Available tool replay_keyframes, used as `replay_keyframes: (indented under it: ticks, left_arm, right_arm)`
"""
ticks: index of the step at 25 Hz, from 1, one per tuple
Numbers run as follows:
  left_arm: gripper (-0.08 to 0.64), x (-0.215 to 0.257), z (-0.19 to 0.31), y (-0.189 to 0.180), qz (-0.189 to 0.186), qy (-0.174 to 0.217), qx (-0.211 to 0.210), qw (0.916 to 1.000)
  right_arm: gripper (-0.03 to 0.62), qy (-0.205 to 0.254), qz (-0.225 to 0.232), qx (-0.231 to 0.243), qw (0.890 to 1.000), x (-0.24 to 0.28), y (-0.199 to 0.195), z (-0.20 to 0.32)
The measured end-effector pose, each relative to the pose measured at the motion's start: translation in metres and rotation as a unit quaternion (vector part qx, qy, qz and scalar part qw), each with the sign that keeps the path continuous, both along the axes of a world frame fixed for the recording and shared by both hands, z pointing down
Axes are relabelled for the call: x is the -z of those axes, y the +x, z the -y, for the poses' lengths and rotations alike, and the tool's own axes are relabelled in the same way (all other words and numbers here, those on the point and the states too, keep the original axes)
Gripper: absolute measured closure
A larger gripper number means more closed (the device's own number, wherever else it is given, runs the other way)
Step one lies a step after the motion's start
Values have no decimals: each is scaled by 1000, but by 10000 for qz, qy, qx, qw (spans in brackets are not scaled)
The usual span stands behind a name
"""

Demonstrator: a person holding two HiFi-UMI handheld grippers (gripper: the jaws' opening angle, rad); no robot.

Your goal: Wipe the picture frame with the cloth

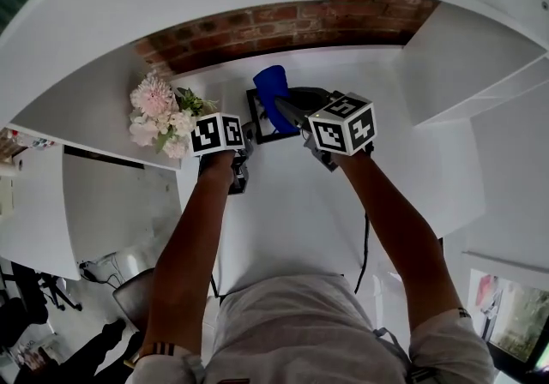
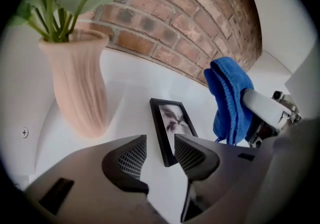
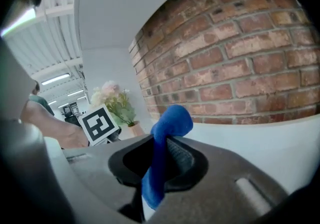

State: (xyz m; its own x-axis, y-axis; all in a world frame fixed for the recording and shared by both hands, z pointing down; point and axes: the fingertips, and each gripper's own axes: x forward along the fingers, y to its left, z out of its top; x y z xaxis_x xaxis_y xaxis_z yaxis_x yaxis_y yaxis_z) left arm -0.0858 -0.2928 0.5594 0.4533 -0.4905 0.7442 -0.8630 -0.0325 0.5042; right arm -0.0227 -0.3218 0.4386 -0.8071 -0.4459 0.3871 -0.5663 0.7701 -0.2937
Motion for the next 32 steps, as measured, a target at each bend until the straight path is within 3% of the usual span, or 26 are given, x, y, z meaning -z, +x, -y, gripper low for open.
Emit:
replay_keyframes:
  ticks: [6,15,21,32]
  left_arm:
    - [393,-20,7,1,243,-256,-78,9993]
    - [393,-29,12,-1,450,-444,-217,9978]
    - [393,-31,15,0,327,-524,-229,9978]
    - [391,-30,14,1,348,-575,-341,9972]
  right_arm:
    - [543,-619,-275,-22,9977,-40,-9,20]
    - [543,-1111,-680,92,9914,-70,-36,37]
    - [543,-1498,-879,262,9844,-88,-49,38]
    - [543,-1989,-1281,-65,9716,-111,-47,62]
